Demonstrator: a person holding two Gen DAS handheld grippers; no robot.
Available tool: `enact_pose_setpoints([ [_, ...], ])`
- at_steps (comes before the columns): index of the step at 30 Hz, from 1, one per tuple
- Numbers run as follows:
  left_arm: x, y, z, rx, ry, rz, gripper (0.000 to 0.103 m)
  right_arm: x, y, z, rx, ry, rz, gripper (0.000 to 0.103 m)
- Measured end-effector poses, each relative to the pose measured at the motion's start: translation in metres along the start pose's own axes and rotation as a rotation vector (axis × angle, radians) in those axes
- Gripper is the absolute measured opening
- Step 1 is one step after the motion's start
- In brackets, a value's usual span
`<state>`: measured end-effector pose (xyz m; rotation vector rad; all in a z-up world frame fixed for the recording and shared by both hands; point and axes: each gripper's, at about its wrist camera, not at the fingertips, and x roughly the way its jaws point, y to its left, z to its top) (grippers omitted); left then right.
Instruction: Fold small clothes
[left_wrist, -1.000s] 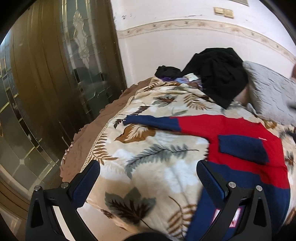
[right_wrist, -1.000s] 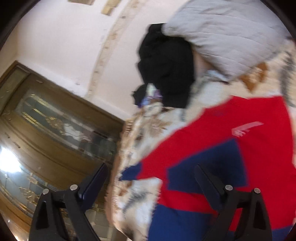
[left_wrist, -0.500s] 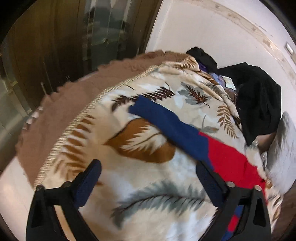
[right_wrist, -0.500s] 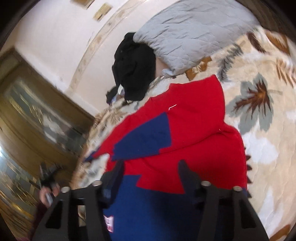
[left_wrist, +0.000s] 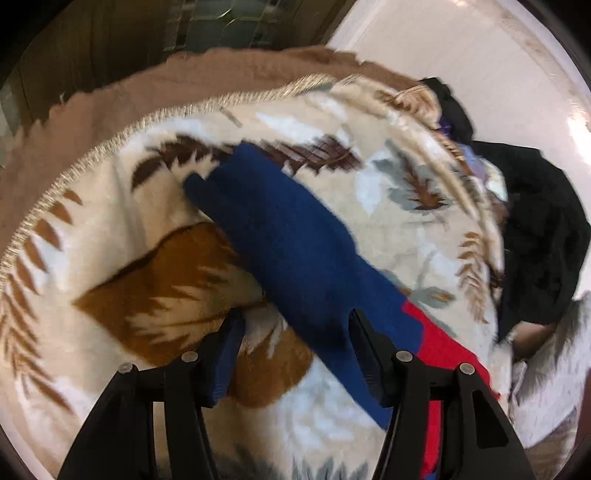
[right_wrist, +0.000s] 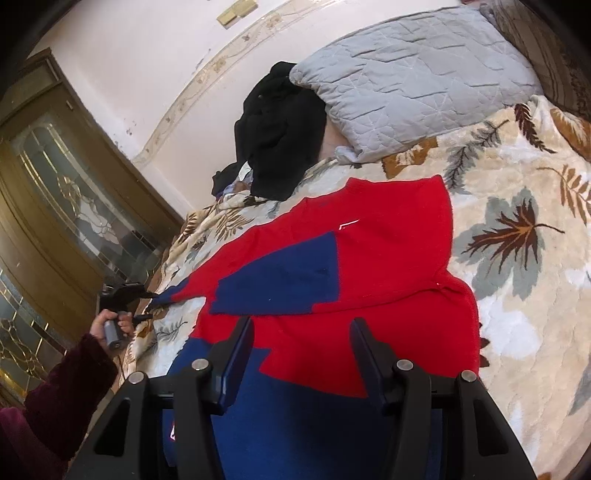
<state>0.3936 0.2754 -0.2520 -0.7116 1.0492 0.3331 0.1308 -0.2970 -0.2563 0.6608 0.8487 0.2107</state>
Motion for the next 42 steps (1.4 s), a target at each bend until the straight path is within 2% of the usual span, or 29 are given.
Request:
enact_pose_setpoints([
  [5,0.011,-0.012,0.001,0.037,-0.067,0.077,0.056,-0.001,0.0,0.001,-0.009,-0.012,-0.009,0.057],
  [6,0.01,-0.012,0.001,0.04,-0.078,0.09,0.043,-0.002,-0.001,0.002,-0.006,-0.016,-0.008,0.057],
  [9,0.003,-0.013,0.002,0.064,-0.094,0.097,0.029,-0.006,-0.003,0.002,0.0,-0.033,-0.018,0.057],
  [15,-0.022,-0.017,-0.002,0.132,-0.109,0.102,0.011,-0.013,-0.006,0.004,0.024,-0.066,-0.039,0.057],
  [21,-0.058,-0.039,-0.009,0.21,-0.13,0.059,0.008,-0.021,-0.01,0.004,0.05,-0.099,-0.068,0.057],
  [25,-0.086,-0.069,-0.022,0.307,-0.16,0.039,0.007,-0.033,-0.019,0.006,0.089,-0.139,-0.078,0.057],
  [28,-0.112,-0.097,-0.039,0.399,-0.19,0.01,0.007,-0.047,-0.034,0.009,0.166,-0.19,-0.074,0.057],
  [33,-0.158,-0.159,-0.082,0.595,-0.234,-0.073,0.007,-0.068,-0.06,0.014,0.288,-0.259,-0.084,0.057],
  [36,-0.181,-0.202,-0.124,0.741,-0.249,-0.131,0.007,-0.076,-0.07,0.016,0.337,-0.288,-0.092,0.058],
  [38,-0.189,-0.235,-0.166,0.867,-0.232,-0.174,0.007,-0.079,-0.074,0.017,0.348,-0.298,-0.097,0.058],
  [42,-0.183,-0.277,-0.243,1.072,-0.16,-0.206,0.009,-0.08,-0.076,0.017,0.353,-0.305,-0.111,0.058],
])
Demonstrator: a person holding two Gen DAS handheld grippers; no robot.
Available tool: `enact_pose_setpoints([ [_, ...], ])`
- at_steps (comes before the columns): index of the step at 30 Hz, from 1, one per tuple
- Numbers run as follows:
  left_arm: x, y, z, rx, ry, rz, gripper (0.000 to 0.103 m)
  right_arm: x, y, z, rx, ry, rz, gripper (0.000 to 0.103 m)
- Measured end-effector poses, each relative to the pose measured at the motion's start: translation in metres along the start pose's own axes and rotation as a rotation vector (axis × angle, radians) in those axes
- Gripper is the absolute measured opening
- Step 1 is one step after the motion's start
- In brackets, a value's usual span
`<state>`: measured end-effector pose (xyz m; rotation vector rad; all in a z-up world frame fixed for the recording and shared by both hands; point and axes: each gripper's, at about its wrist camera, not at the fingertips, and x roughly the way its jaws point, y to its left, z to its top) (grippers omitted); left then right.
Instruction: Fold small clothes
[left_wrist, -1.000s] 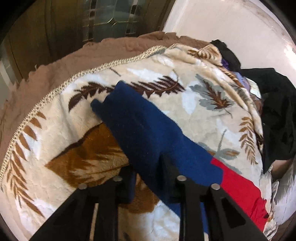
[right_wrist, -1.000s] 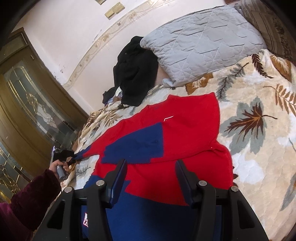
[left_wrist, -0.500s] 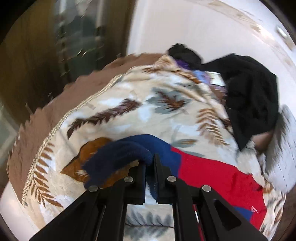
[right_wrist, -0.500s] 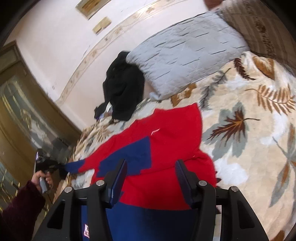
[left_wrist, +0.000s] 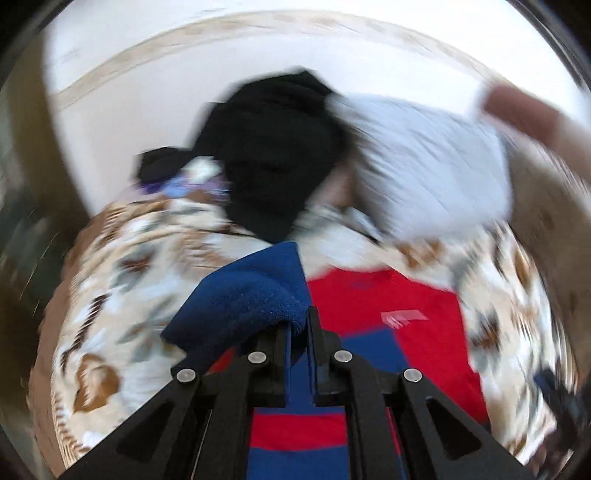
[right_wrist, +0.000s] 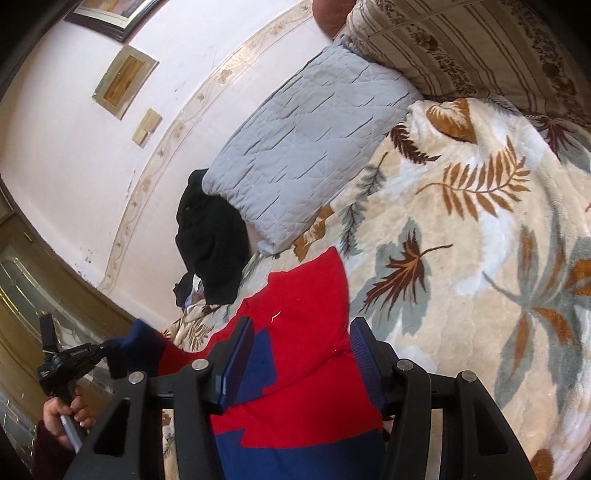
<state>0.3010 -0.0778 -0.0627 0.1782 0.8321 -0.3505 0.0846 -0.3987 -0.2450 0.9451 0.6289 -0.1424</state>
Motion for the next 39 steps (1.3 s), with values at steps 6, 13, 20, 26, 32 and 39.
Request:
enact_pose_setpoints([
  [6,0.006,-0.066,-0.023,0.163,-0.009,-0.139,0.056,0.006,0.003,-0.005,-0.026,0.032,-0.029,0.063],
  [13,0.002,0.009,-0.045,0.023,-0.077,-0.058,0.067,0.031,0.024,-0.022,-0.135,0.13,-0.05,0.064],
  [20,0.07,0.085,-0.096,-0.212,0.027,0.069,0.067,0.089,0.094,-0.063,-0.414,0.313,-0.068,0.07],
  [26,0.121,0.097,-0.128,-0.228,0.145,0.116,0.067,0.175,0.157,-0.086,-0.574,0.418,-0.157,0.077],
  [32,0.136,0.109,-0.13,-0.26,0.201,0.107,0.067,0.254,0.18,-0.113,-0.646,0.51,-0.298,0.077],
  [39,0.15,0.103,-0.132,-0.205,0.241,0.13,0.067,0.248,0.142,-0.083,-0.447,0.377,-0.411,0.076],
])
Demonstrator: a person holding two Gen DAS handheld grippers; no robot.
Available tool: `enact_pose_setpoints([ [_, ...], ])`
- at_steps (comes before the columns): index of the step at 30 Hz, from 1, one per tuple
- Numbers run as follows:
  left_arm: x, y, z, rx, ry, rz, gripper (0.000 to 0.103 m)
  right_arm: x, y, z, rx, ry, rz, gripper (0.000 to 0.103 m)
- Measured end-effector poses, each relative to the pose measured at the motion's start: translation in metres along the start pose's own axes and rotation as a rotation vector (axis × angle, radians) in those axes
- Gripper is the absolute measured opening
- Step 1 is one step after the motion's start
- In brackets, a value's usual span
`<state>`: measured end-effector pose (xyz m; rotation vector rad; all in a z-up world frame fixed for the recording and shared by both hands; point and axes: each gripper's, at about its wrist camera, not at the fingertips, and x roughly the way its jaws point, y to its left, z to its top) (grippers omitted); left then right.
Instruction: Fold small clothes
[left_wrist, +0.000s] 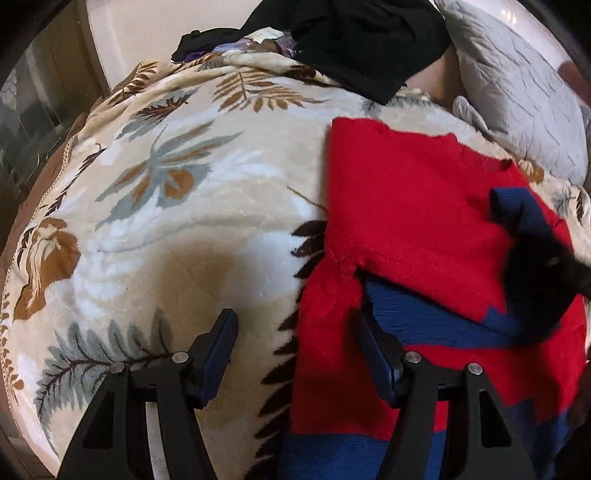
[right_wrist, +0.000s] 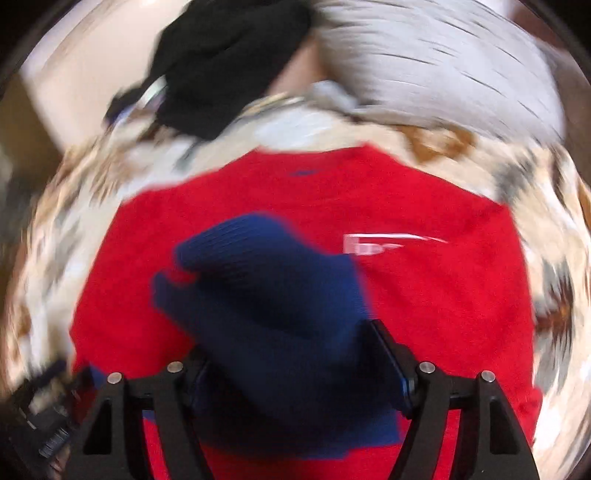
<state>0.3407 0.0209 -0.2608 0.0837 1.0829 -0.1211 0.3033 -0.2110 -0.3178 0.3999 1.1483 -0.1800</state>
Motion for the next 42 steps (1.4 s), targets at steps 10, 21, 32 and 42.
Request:
enact_pose_setpoints([
  [10,-0.04,-0.011,-0.005,0.042,-0.109,0.077,0.067,-0.093,-0.118,-0.018,0.176,-0.189,-0.001,0.076],
  [21,-0.032,-0.022,0.003,0.051,-0.114,0.017,0.067,-0.082,-0.104,-0.007,0.142,-0.082,0.183,0.077],
  [32,-0.015,-0.033,-0.002,0.121,-0.055,0.07,0.067,-0.019,-0.072,-0.016,0.049,0.065,0.062,0.063],
  [42,-0.022,-0.082,-0.008,0.223,-0.106,0.002,0.09,-0.031,-0.075,-0.048,-0.014,0.11,0.052,0.063],
])
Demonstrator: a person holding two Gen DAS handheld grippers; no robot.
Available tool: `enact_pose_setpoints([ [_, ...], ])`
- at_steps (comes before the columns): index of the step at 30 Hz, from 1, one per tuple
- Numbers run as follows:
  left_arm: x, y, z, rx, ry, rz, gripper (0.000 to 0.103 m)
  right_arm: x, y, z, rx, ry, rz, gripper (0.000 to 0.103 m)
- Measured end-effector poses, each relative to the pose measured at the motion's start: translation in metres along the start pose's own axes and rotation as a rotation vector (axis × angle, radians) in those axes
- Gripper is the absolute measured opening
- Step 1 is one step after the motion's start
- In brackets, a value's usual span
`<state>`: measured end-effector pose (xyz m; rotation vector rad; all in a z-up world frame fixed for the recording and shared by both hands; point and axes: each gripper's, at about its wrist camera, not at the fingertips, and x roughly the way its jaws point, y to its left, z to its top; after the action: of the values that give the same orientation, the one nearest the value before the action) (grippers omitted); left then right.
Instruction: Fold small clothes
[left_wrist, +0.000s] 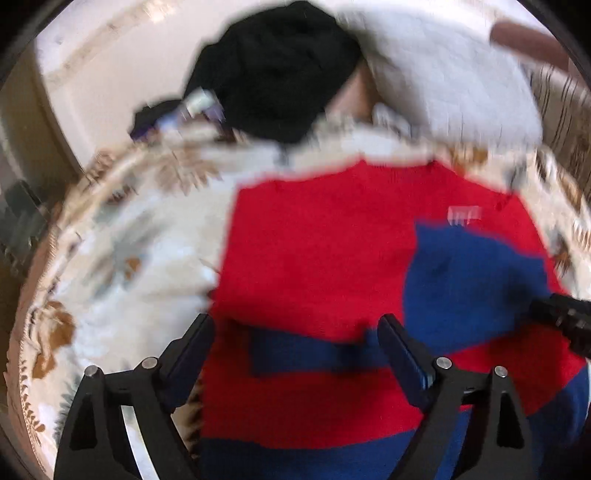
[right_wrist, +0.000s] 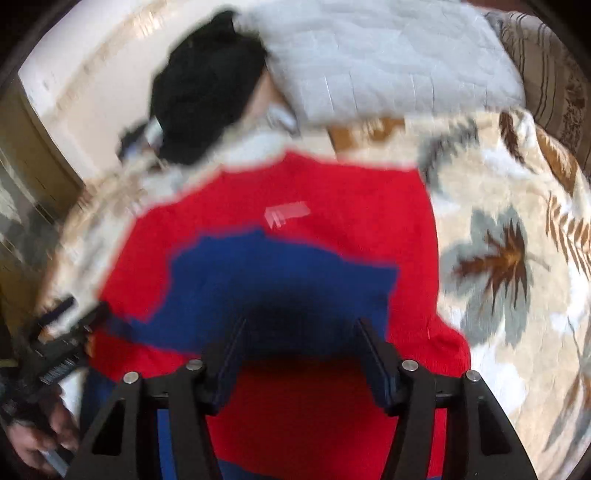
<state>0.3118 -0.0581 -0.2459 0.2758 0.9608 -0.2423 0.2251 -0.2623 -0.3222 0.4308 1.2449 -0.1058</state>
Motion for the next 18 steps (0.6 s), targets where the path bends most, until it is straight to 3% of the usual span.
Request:
enact_pose_setpoints([
  [2,0.028,-0.003,-0.007,-0.022,0.123,-0.019,0.09,-0.006,-0.003,-0.005,0.002,-0.022,0.008,0.062],
  [5,0.019,0.007,-0.003,-0.091,0.12,-0.05,0.09,-0.044,-0.002,-0.007,-0.004,-0.069,0.051,0.062],
  [10,-0.052,0.007,-0.01,-0.052,-0.074,-0.028,0.09,-0.13,-0.01,-0.031,-0.056,-0.264,0.081,0.063],
  [14,-0.119,-0.001,-0.032,0.007,-0.232,0.004,0.09,-0.176,-0.021,-0.065,-0.062,-0.338,0.125,0.065],
  [18,-0.16,0.004,-0.067,-0.04,-0.265,-0.031,0.092,-0.2,-0.033,-0.099,-0.079,-0.389,0.119,0.071],
])
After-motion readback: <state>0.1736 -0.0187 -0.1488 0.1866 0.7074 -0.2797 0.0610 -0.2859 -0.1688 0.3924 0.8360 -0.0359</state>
